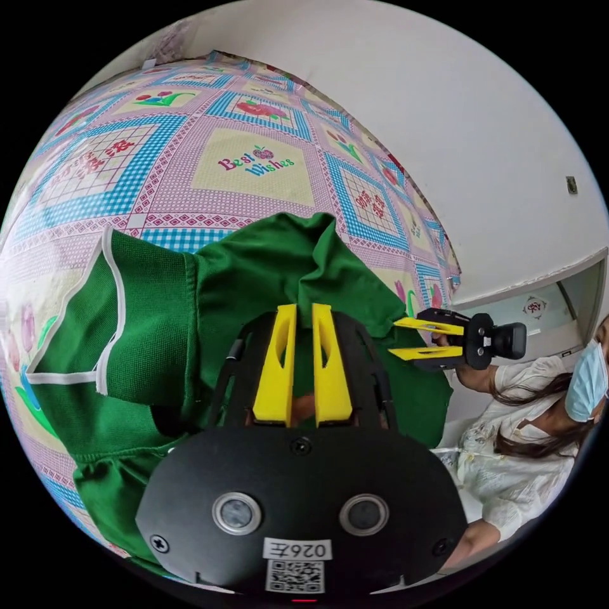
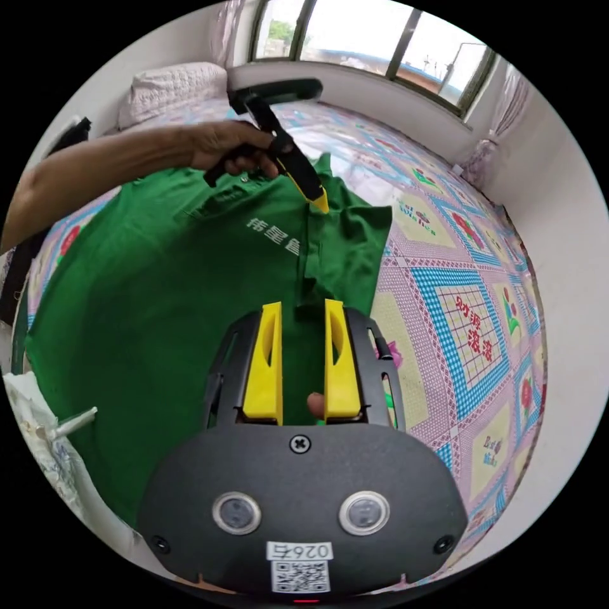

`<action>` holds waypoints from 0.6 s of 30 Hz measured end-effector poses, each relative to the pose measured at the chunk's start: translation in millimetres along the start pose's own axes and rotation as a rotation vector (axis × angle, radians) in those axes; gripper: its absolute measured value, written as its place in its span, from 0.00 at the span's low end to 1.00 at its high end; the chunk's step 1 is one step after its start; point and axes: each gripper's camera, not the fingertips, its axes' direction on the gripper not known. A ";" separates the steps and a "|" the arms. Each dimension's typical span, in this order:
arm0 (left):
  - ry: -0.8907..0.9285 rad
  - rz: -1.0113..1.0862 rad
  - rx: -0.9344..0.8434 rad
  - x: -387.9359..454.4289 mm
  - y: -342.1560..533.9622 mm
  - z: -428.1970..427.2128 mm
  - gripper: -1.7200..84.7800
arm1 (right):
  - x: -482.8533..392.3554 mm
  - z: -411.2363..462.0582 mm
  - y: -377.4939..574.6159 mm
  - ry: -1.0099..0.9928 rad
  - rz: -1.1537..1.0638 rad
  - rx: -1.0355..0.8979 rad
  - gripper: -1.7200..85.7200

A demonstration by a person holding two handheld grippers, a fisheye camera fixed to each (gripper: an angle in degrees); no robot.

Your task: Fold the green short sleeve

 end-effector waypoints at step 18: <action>0.112 -0.084 -0.011 2.5 60.9 -10.0 0.02 | 61.9 9.6 28.0 -0.469 0.121 0.035 0.03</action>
